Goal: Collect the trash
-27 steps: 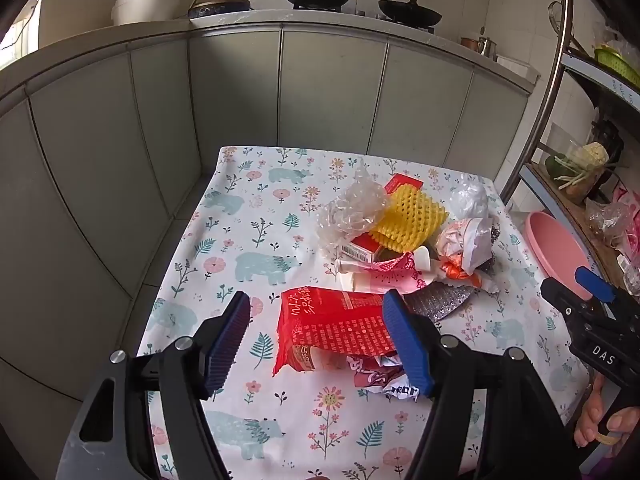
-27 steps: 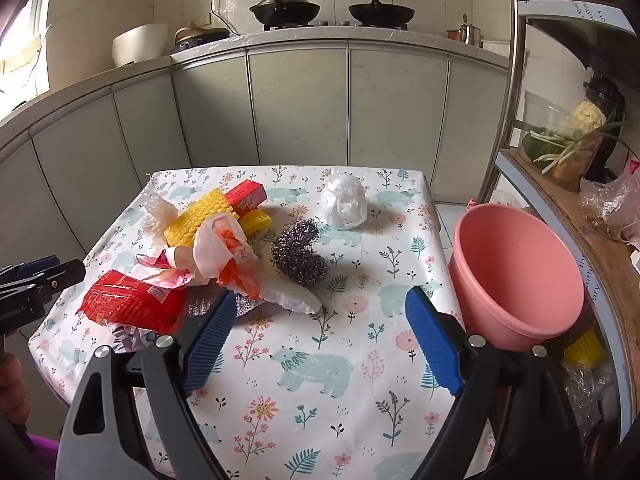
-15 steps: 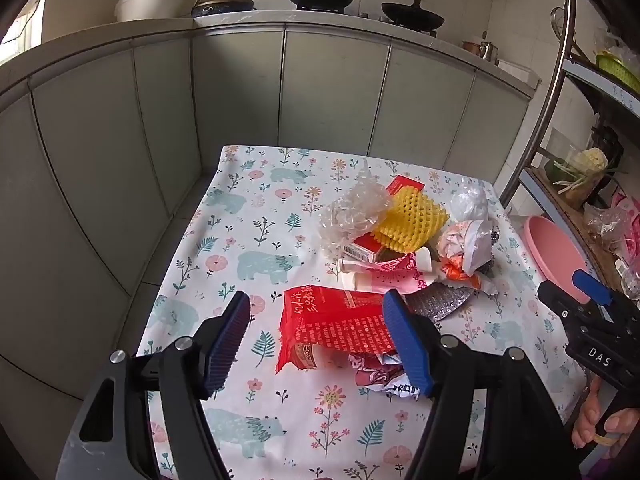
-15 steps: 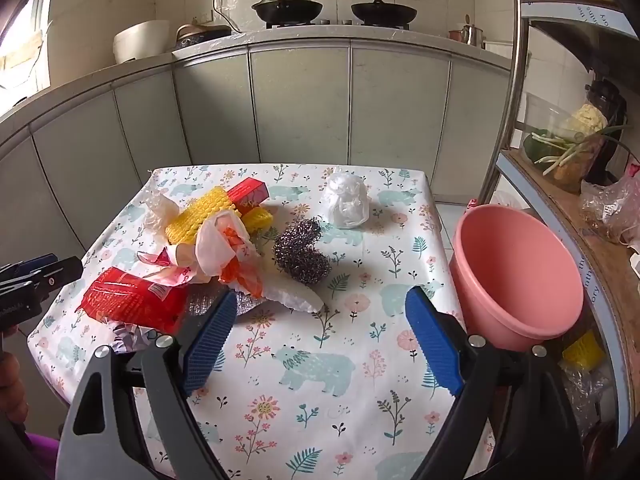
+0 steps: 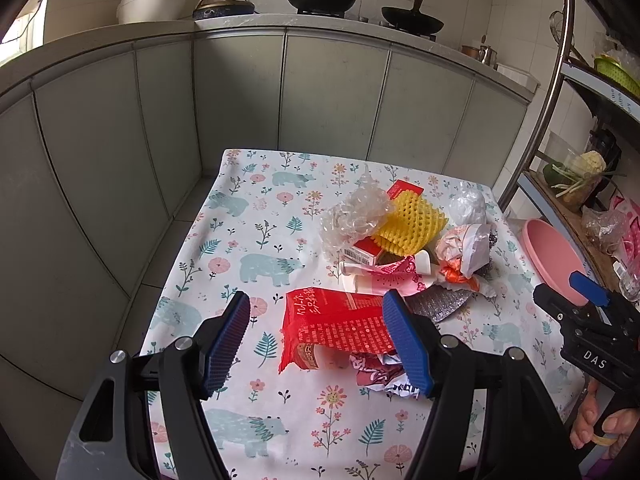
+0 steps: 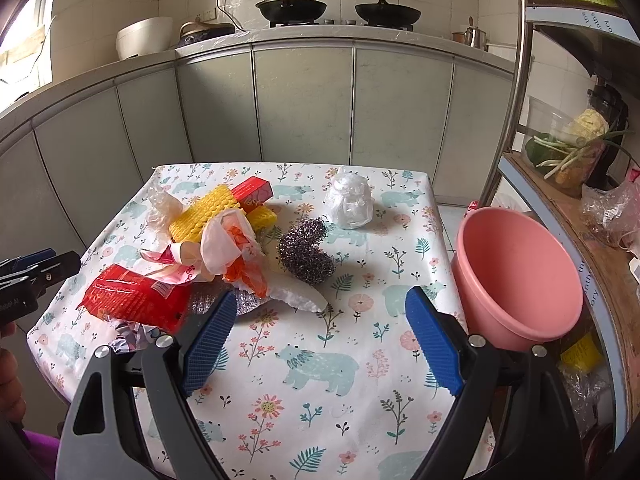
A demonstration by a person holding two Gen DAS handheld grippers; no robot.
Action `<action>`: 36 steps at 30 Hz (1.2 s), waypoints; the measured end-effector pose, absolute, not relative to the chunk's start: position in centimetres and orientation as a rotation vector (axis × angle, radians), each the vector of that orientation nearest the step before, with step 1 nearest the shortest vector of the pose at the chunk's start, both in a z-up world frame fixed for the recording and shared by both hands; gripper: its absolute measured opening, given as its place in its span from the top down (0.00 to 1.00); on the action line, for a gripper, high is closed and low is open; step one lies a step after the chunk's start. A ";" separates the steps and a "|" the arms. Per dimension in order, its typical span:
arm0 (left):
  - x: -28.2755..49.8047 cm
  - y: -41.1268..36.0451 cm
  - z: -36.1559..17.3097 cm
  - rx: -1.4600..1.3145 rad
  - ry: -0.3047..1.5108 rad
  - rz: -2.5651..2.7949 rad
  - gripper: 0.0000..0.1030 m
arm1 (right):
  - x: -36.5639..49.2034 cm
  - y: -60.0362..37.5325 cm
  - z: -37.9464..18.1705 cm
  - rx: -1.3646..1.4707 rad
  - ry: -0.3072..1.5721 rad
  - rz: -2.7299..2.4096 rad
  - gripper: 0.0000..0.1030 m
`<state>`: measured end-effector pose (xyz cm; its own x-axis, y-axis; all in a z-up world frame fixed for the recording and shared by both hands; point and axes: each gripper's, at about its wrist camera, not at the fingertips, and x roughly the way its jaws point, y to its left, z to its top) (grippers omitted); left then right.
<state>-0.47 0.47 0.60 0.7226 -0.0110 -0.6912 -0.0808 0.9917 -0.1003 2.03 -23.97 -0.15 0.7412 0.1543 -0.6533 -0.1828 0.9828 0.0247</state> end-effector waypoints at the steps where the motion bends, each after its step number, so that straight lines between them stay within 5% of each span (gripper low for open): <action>1: -0.5 0.4 0.7 -0.125 0.761 0.036 0.34 | 2.0 -23.9 -0.1 -0.043 0.713 0.185 0.16; 36: -1.2 0.4 0.9 -0.128 0.745 0.025 0.34 | 1.7 -23.7 0.1 -0.050 0.709 0.183 0.16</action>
